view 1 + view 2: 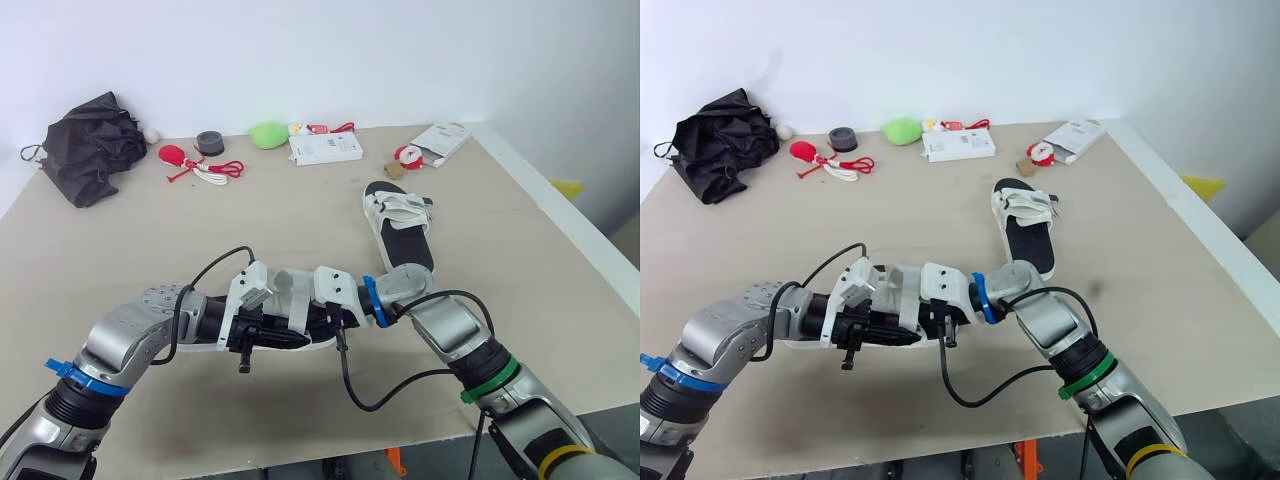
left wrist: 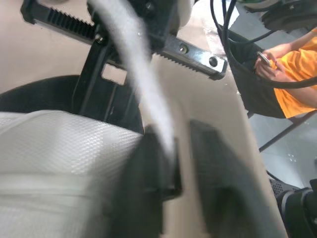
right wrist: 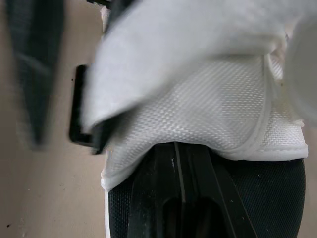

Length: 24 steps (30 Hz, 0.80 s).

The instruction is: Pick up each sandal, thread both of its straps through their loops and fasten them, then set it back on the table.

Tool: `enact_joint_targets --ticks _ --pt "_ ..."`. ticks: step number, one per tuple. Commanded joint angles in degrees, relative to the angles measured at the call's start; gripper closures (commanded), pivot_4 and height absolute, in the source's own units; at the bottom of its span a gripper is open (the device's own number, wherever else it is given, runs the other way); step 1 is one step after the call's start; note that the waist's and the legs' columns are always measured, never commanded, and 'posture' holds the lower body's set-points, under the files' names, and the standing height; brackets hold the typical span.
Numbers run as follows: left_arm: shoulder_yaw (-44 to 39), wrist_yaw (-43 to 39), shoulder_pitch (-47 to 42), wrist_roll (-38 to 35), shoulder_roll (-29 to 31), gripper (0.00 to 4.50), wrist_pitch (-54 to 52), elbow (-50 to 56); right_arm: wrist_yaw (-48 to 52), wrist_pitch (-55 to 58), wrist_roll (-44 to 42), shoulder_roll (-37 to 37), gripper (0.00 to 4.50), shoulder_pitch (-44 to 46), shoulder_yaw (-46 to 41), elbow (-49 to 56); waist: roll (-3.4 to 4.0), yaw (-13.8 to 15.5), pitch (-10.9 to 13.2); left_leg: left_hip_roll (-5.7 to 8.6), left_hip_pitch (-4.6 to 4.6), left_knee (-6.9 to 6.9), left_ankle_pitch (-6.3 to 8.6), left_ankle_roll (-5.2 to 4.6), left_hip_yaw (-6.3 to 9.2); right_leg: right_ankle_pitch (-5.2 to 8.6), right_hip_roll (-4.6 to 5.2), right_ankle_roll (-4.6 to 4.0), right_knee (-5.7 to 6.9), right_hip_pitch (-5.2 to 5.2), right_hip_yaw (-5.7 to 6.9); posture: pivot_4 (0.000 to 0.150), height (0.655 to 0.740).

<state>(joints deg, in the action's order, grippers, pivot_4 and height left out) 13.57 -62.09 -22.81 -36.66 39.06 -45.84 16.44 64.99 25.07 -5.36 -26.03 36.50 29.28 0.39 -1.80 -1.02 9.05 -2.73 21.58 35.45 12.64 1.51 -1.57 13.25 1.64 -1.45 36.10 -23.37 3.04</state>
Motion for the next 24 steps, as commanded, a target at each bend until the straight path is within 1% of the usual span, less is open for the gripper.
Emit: enact_joint_targets --ticks 1,2,7,11,13,16,19,21,24 --pt "-0.48 -0.62 0.09 0.14 0.99 1.8 -1.54 -1.17 -1.01 2.18 4.36 -1.72 4.5 -2.03 2.95 -4.59 0.0 0.0 0.0 -0.01 0.0 0.0 0.0 0.0 0.0 0.0 -0.01 0.0 0.0 0.0 0.0 0.15 0.74" --pt "-0.89 -1.25 -0.22 -0.29 1.43 1.41 -1.85 -1.14 -1.0 2.17 4.35 -1.72 4.5 -2.04 2.96 -4.56 0.0 0.0 0.0 0.0 0.0 0.0 0.0 0.0 0.01 0.0 -0.02 0.0 0.0 0.0 0.01 0.15 0.74" --pt "-4.95 -4.49 -3.58 -4.31 4.56 1.41 -5.48 -1.48 -0.93 2.1 4.29 -1.71 4.5 -1.99 2.99 -4.6 -0.01 -0.01 0.04 0.01 0.01 0.0 0.0 0.0 0.01 0.0 -0.08 0.0 0.0 -0.02 0.02 0.15 0.74" --pt "-10.11 -4.46 -8.05 -7.55 6.51 1.41 -8.88 -4.77 -0.86 2.05 4.28 -1.8 4.5 -2.11 3.0 -4.41 -0.06 -0.01 0.13 -0.01 0.04 0.0 0.0 0.0 0.05 0.01 -0.18 -0.01 0.0 -0.04 0.06 0.15 0.74" --pt "-12.43 -4.94 -9.04 -8.7 7.68 1.41 -10.44 -6.87 -0.77 2.09 4.18 -1.82 4.5 -2.13 2.98 -4.3 -0.03 -0.02 0.14 0.0 0.04 0.0 0.0 0.0 0.03 0.01 -0.23 -0.01 0.0 -0.04 0.05 0.15 0.74" --pt "-15.88 -6.87 -9.6 -12.49 10.59 1.41 -14.51 -7.49 -0.7 2.01 4.22 -1.84 4.5 -2.09 2.98 -4.41 -0.09 -0.07 0.19 0.0 0.05 -0.03 0.01 0.01 0.0 0.01 -0.27 -0.01 0.0 -0.07 0.01 0.15 0.74" --pt "-17.17 -10.28 -7.06 -17.08 14.01 1.41 -17.84 -2.78 -0.49 2.01 4.23 -1.91 4.5 -2.19 2.86 -4.32 -0.16 -0.07 0.24 -0.01 0.08 -0.03 0.04 0.07 0.01 -0.03 -0.28 0.08 0.0 -0.09 0.02 0.15 0.74" --pt "-16.34 -11.67 0.63 -19.3 16.56 1.41 -18.44 6.42 -0.42 2.07 4.27 -1.79 4.5 -2.13 2.85 -4.48 -0.14 -0.25 0.25 -0.06 0.09 -0.03 0.07 0.11 -0.01 0.04 -0.23 -0.02 0.0 -0.1 -0.02 0.15 0.74" --pt "-14.59 -10.54 9.36 -16.51 17.13 1.41 -14.14 12.98 -0.35 2.11 4.33 -1.6 4.5 -2.06 2.93 -4.59 -0.04 -0.21 0.22 -0.15 -0.01 -0.04 0.21 0.3 -0.21 0.05 -0.13 0.13 0.02 -0.1 -0.28 0.15 0.74"
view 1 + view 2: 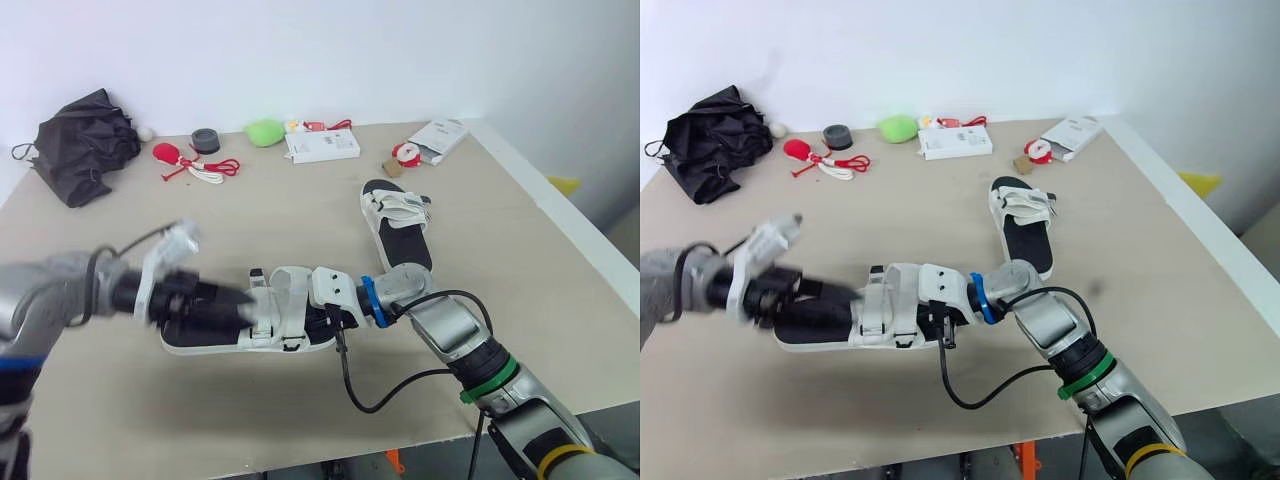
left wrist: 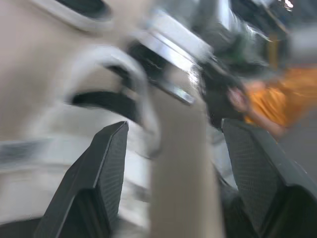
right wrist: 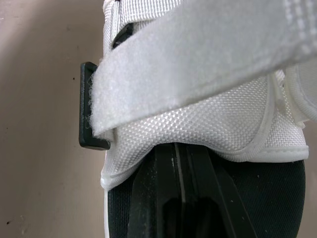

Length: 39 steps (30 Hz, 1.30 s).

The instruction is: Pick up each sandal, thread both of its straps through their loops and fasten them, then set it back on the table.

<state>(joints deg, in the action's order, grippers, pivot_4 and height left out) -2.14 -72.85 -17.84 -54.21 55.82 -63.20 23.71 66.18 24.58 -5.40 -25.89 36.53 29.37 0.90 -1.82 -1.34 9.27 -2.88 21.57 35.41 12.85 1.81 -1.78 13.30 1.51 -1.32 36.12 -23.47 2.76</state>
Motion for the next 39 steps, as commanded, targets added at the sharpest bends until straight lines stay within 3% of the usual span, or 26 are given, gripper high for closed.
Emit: enact_joint_targets --ticks 1,6,11,17,25,39 --pt "1.64 0.88 6.75 2.15 0.04 1.41 4.56 6.74 -1.48 2.57 4.41 -1.71 4.5 -2.12 2.84 -5.12 -0.15 0.15 0.02 0.01 -0.02 0.01 0.01 0.01 0.03 0.0 0.01 0.09 0.05 0.0 0.0 0.15 0.74" --pt "3.55 6.83 13.4 8.49 -4.18 1.41 12.15 7.57 -1.24 2.54 4.31 -1.98 4.5 -2.17 2.86 -5.05 -0.06 0.38 0.1 -0.1 -0.06 0.05 -0.02 -0.03 0.18 0.16 -0.1 -0.17 0.06 -0.07 0.13 0.15 0.74" --pt "5.01 14.44 13.79 14.85 -11.8 1.41 18.91 4.45 -1.03 2.49 4.4 -2.13 4.5 -2.13 2.93 -5.06 0.01 0.4 0.04 -0.08 -0.03 0.04 -0.02 -0.03 0.13 0.16 -0.09 -0.17 0.04 0.02 0.08 0.15 0.74" --pt "3.38 16.81 16.04 11.68 -14.79 1.41 17.89 6.73 -0.91 2.54 4.37 -2.15 4.5 -2.14 2.91 -5.05 0.01 0.39 0.04 -0.08 -0.03 0.05 -0.02 -0.03 0.13 0.14 -0.09 -0.14 0.05 0.02 0.09 0.15 0.74" --pt "0.07 20.21 15.22 7.87 -14.43 1.41 15.05 5.5 -0.82 2.5 4.37 -2.34 4.5 -2.17 2.89 -4.97 0.02 0.37 0.04 -0.07 -0.03 0.05 -0.02 -0.03 0.15 0.14 -0.12 -0.15 0.05 0.02 0.12 0.15 0.74" --pt "4.29 28.66 14.22 13.08 -19.66 1.41 16.63 7.55 -1.13 2.15 4.41 -2.37 4.5 -2.5 2.96 -4.78 0.01 0.82 0.02 0.01 -0.04 0.14 -0.08 -0.13 0.19 0.09 -0.06 -0.06 0.06 0.09 0.09 0.15 0.74"
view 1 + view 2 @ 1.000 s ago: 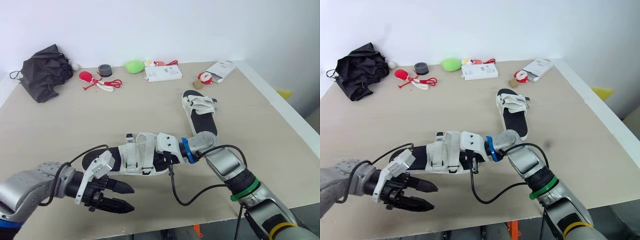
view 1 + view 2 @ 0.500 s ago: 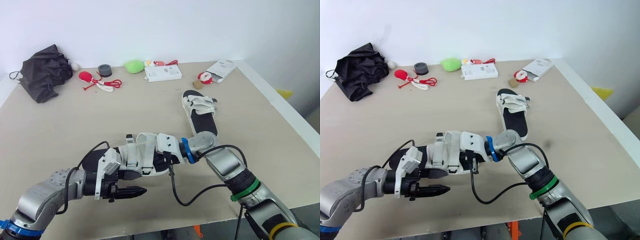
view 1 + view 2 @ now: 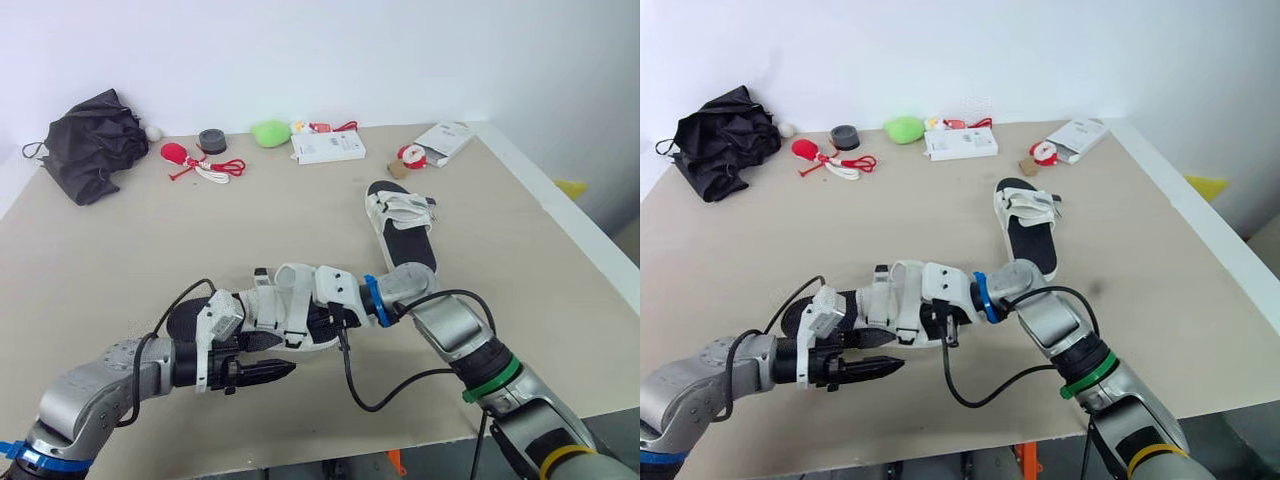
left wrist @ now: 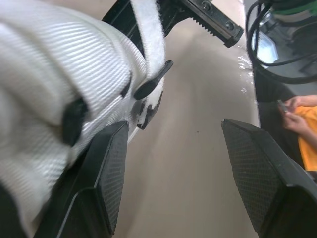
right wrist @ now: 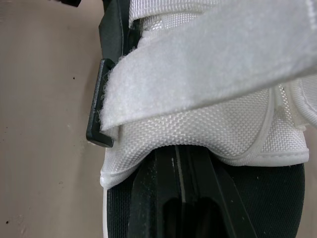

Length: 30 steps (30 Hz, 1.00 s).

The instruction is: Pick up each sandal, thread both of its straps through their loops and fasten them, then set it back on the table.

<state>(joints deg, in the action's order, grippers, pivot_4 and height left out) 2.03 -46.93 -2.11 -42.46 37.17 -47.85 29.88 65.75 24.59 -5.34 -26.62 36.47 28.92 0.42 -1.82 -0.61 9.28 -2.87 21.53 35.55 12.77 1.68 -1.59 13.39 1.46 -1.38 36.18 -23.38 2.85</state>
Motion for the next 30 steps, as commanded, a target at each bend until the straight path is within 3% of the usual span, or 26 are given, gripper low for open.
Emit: enact_joint_targets --ticks 1,14,17,22,27,30 --pt "0.33 2.96 -1.62 0.92 -1.56 1.41 0.95 1.45 -0.75 2.11 4.36 -1.6 4.5 -2.37 3.44 -4.41 0.01 0.21 -0.01 0.0 -0.01 0.02 -0.01 -0.02 0.0 0.0 0.01 0.01 0.0 -0.01 0.0 0.15 0.74" --pt "-0.09 4.81 -3.53 -3.42 -5.31 1.41 -4.43 -1.88 -1.11 2.21 4.28 -1.7 4.5 -2.6 3.56 -3.96 0.08 0.95 -0.08 0.01 -0.1 0.09 -0.04 -0.07 0.03 -0.01 -0.01 0.01 -0.01 -0.01 0.03 0.15 0.74" --pt "0.0 5.78 -4.45 -4.1 -5.98 2.13 -6.36 -2.98 -1.3 2.34 4.27 -1.78 4.5 -2.72 3.57 -3.78 0.09 0.95 -0.09 0.02 -0.1 0.09 -0.05 -0.07 0.05 -0.01 0.0 0.02 -0.01 -0.02 0.04 0.15 0.74" --pt "-0.39 8.57 -5.76 -5.48 -7.2 4.41 -10.5 -4.45 -1.56 2.53 4.28 -1.86 4.5 -2.99 3.66 -3.37 0.05 0.95 -0.12 0.02 -0.07 0.09 -0.06 -0.1 0.04 -0.02 -0.05 0.04 0.0 0.07 0.01 0.15 0.74" --pt "-1.44 10.25 -6.58 -8.39 -7.7 4.41 -14.59 -4.5 -1.5 2.55 4.31 -1.95 4.5 -3.16 3.53 -3.23 0.05 0.95 -0.17 0.05 -0.04 0.05 -0.05 -0.08 0.05 -0.03 -0.08 0.05 0.01 0.07 -0.03 0.15 0.74" --pt "-3.01 8.4 -6.94 -15.82 -5.48 4.41 -21.83 -4.25 -1.41 2.56 4.22 -2.05 4.5 -3.13 3.47 -3.28 0.03 0.95 -0.17 0.06 -0.05 0.06 -0.05 -0.08 0.04 -0.03 -0.07 0.05 0.01 0.06 -0.05 0.15 0.74"
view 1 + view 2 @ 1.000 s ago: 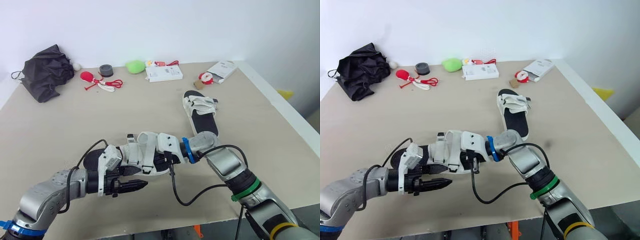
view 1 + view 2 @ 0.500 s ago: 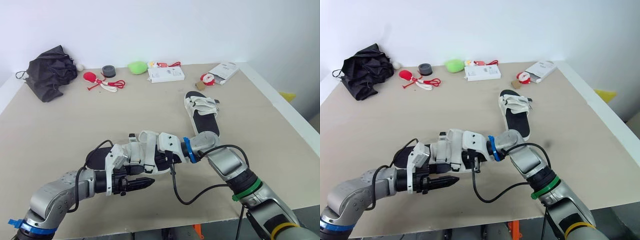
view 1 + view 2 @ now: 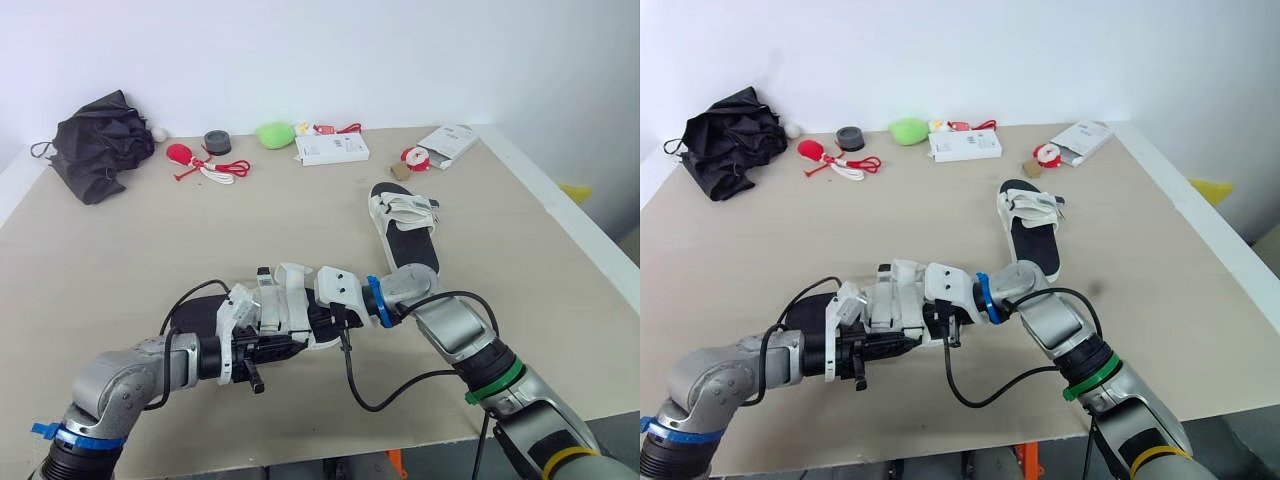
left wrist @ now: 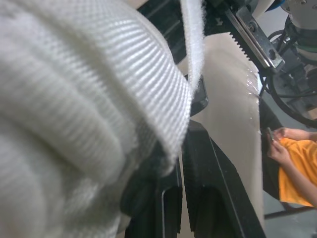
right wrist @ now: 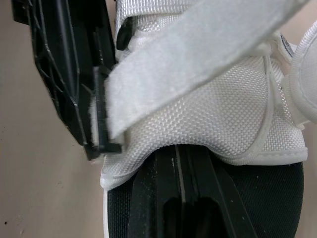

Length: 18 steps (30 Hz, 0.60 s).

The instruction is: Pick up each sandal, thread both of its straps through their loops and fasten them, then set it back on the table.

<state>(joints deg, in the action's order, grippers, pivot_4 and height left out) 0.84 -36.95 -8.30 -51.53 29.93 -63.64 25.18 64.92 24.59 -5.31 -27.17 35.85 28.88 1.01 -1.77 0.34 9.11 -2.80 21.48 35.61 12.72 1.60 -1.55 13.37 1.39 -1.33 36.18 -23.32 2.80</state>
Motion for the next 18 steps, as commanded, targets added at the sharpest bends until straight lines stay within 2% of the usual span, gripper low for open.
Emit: enact_joint_targets --ticks 1,4,8,17,18 --pt "-2.17 -3.33 -0.85 -9.48 3.35 4.41 -8.3 0.91 -0.57 2.53 4.19 -1.51 4.5 -2.48 3.51 -3.93 -0.03 -0.01 -0.01 0.01 0.0 0.0 0.0 0.0 -0.01 0.0 0.0 0.0 0.0 -0.01 0.0 0.15 0.74" --pt "-1.9 -9.53 -1.77 -14.86 9.6 4.41 -13.01 2.0 -0.44 2.45 4.2 -1.54 4.5 -2.28 3.49 -4.13 -0.04 -0.17 0.0 0.05 0.01 -0.03 0.06 0.1 -0.02 0.02 -0.07 -0.04 0.0 -0.06 0.0 0.15 0.74" --pt "2.76 -17.39 -2.73 -11.96 18.01 4.41 -10.74 5.09 -0.22 2.46 4.3 -1.47 4.5 -2.09 3.47 -4.16 -0.03 -0.16 0.01 0.04 0.03 -0.13 0.16 0.23 0.02 0.12 -0.16 -0.2 0.0 -0.08 0.01 0.15 0.74" --pt "5.06 -21.01 -3.19 -10.6 20.62 4.41 -7.86 4.9 -0.12 2.46 4.35 -1.43 4.5 -2.06 3.41 -4.21 -0.04 -0.12 0.02 0.04 0.02 -0.15 0.16 0.23 -0.01 0.14 -0.12 -0.23 0.0 -0.11 -0.04 0.15 0.74" --pt "4.14 -20.03 -6.52 -15.69 18.57 4.41 -9.83 3.91 -0.02 2.6 4.3 -1.54 4.5 -2.05 3.38 -4.07 -0.04 -0.08 0.03 0.04 0.02 -0.15 0.16 0.23 0.0 0.14 -0.12 -0.23 0.0 -0.11 -0.04 0.15 0.74"
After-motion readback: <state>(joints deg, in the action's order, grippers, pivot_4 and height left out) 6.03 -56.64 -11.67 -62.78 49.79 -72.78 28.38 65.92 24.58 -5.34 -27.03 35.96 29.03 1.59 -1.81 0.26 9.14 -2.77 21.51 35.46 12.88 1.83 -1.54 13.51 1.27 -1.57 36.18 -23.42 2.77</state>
